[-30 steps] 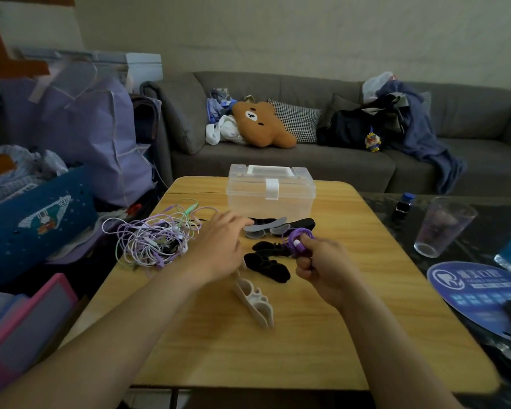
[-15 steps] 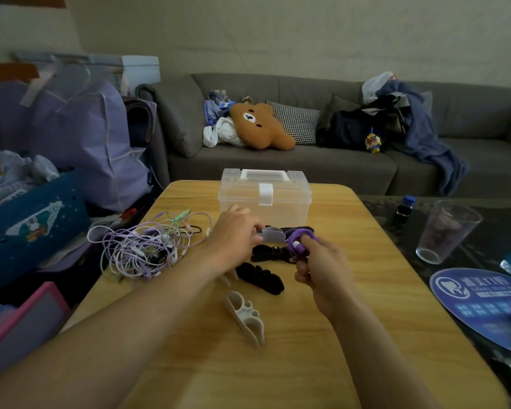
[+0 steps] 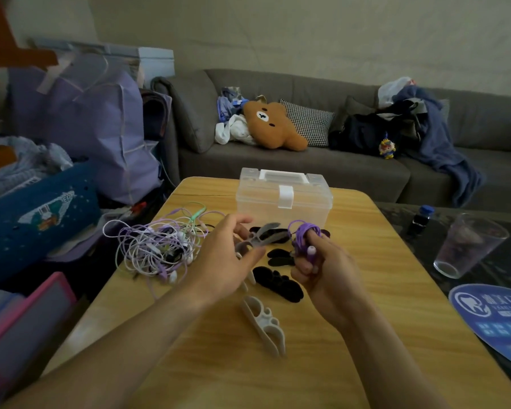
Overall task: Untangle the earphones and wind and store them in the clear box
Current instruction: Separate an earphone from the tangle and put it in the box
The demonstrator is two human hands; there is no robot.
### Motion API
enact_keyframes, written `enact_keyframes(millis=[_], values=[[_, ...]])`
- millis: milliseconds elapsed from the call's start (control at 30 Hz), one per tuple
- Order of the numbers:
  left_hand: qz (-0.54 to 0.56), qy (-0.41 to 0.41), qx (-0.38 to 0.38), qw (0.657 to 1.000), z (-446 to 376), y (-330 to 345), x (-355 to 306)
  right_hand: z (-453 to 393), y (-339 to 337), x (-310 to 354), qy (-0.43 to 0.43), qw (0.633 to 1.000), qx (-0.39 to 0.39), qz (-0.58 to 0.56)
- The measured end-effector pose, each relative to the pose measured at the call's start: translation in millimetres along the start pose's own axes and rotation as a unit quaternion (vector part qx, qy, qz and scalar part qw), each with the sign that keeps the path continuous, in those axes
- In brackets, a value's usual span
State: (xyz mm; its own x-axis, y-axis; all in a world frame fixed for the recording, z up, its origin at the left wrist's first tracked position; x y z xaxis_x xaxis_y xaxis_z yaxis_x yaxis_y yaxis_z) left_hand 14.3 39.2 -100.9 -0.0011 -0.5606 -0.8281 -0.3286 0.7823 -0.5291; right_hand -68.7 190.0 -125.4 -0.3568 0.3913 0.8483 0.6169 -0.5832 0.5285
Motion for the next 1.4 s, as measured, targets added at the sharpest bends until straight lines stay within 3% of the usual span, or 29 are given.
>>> enact_keyframes(millis=[167, 333, 500, 767, 900, 1167, 1400], values=[[-0.024, 0.043, -0.029, 0.998, 8.9, -0.2, -1.7, -2.5, 13.8, -17.7, 0.049, 0.997, 0.015, -0.059], [0.061, 0.082, -0.063, 0.993, 13.9, -3.2, -11.3, -1.7, 19.8, -24.4, 0.081, 0.991, 0.028, -0.106], [0.119, 0.094, -0.014, 0.988, 14.7, 4.6, -17.6, -0.3, 25.8, -23.2, 0.086, 0.993, 0.057, -0.060], [0.121, 0.095, -0.019, 0.988, 13.0, -1.4, -15.4, 0.1, 13.6, -6.2, 0.035, 0.998, 0.047, -0.018], [0.093, 0.095, 0.018, 0.991, 12.1, 1.1, -17.0, 3.3, 11.3, -7.4, 0.055, 0.996, 0.039, 0.066], [-0.017, 0.086, 0.064, 0.994, 9.4, 2.1, -13.1, 4.4, 5.4, -0.2, 0.059, 0.993, 0.024, 0.096], [-0.012, 0.076, 0.111, 0.991, 10.2, 6.9, -11.2, 6.7, 4.6, -11.1, 0.135, 0.981, 0.032, 0.132]])
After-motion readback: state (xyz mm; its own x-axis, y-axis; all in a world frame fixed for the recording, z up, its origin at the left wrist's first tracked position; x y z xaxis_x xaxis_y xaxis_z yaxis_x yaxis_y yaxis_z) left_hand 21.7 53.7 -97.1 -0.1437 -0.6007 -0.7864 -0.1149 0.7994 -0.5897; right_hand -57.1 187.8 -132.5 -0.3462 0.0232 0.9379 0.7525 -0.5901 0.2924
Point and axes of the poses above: each hand's wrist, its own z-axis away from the middle knuckle, its own y-axis out of the palm, x = y × z, the point moved 7 cm from there along -z, towards the middle knuckle, and after that the axes turned 13 degrees about x, right-handed, at the moved point
